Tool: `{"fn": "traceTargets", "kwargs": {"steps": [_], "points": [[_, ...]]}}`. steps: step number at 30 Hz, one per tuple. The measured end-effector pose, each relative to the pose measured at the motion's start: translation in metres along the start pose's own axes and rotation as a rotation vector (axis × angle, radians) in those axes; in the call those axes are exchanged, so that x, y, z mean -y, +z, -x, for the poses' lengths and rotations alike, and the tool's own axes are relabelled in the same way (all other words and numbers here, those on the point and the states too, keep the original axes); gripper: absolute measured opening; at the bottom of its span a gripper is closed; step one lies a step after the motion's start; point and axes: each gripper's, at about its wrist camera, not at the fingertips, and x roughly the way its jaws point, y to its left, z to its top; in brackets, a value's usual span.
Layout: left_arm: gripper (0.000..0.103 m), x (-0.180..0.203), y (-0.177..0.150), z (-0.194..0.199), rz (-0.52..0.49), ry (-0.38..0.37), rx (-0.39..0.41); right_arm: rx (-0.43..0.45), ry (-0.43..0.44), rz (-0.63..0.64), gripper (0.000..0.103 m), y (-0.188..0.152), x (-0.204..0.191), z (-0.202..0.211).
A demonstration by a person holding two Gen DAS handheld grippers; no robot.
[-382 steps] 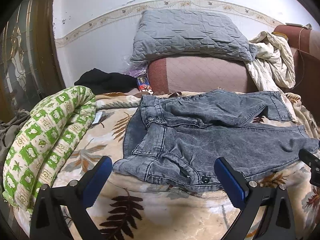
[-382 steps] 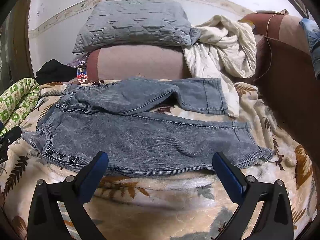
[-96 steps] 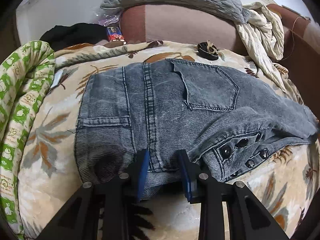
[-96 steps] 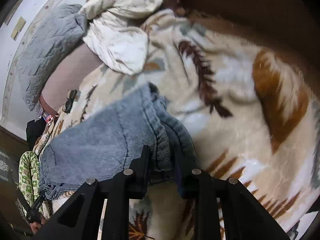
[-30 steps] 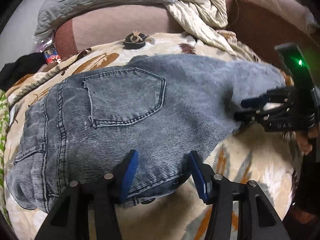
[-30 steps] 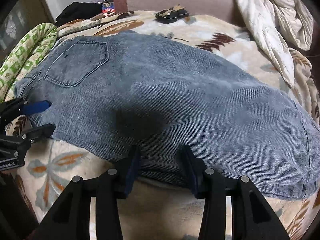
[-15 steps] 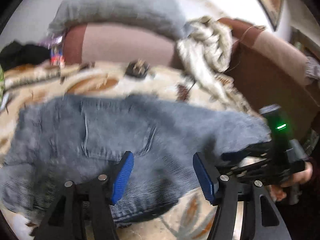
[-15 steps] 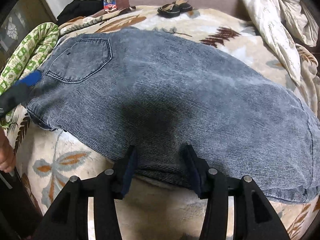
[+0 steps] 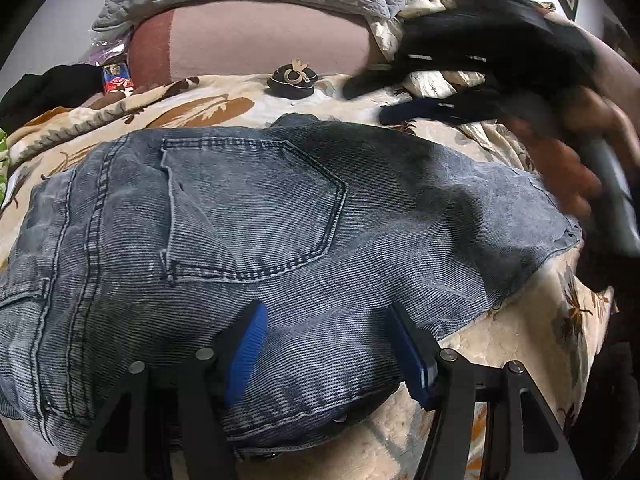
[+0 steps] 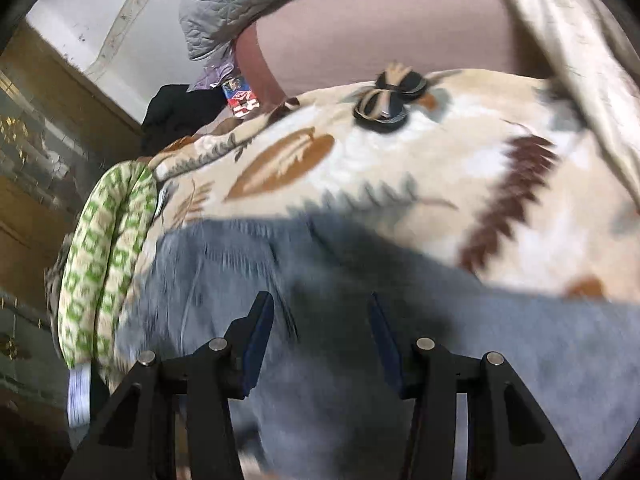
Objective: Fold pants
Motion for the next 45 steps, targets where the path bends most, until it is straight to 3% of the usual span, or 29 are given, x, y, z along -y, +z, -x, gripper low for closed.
{"fn": "traceTargets", "kwargs": {"steps": [8, 10, 11, 15, 21, 28, 30, 35, 40, 45], "points": [[0.065, -0.001, 0.001, 0.001, 0.007, -0.011, -0.002, -0.119, 0.054, -0.063, 0.05, 0.025, 0.005, -0.066], [0.065, 0.0, 0.001, 0.001, 0.006, -0.009, -0.003, -0.142, 0.075, -0.051, 0.035, 0.026, 0.0, -0.073], [0.065, 0.0, 0.0, 0.001, 0.006, -0.008, -0.003, -0.133, 0.049, -0.028, 0.012, 0.026, -0.005, -0.073], [0.065, 0.002, 0.0, 0.002, 0.002, 0.001, -0.003, -0.049, -0.013, 0.003, 0.005, 0.031, -0.013, -0.064], [0.065, 0.006, -0.001, 0.003, -0.008, 0.016, 0.0, 0.018, -0.093, 0.017, 0.004, 0.041, -0.01, -0.074], [0.065, 0.007, -0.001, 0.005, -0.01, 0.016, 0.0, 0.028, -0.142, 0.02, 0.005, 0.042, -0.006, -0.095], [0.065, 0.007, -0.002, 0.006, -0.007, 0.012, 0.001, 0.021, -0.104, -0.016, 0.011, 0.044, -0.003, -0.085], [0.065, 0.007, -0.001, 0.006, -0.007, 0.015, 0.003, 0.152, -0.078, -0.028, 0.012, 0.031, 0.001, -0.018], [0.065, 0.008, -0.002, 0.007, -0.014, 0.026, 0.006, 0.106, -0.147, 0.007, 0.012, -0.006, 0.011, 0.015], [0.065, 0.01, -0.004, 0.008, -0.022, 0.034, 0.016, 0.056, -0.214, -0.038, 0.012, -0.038, 0.038, 0.006]]}}
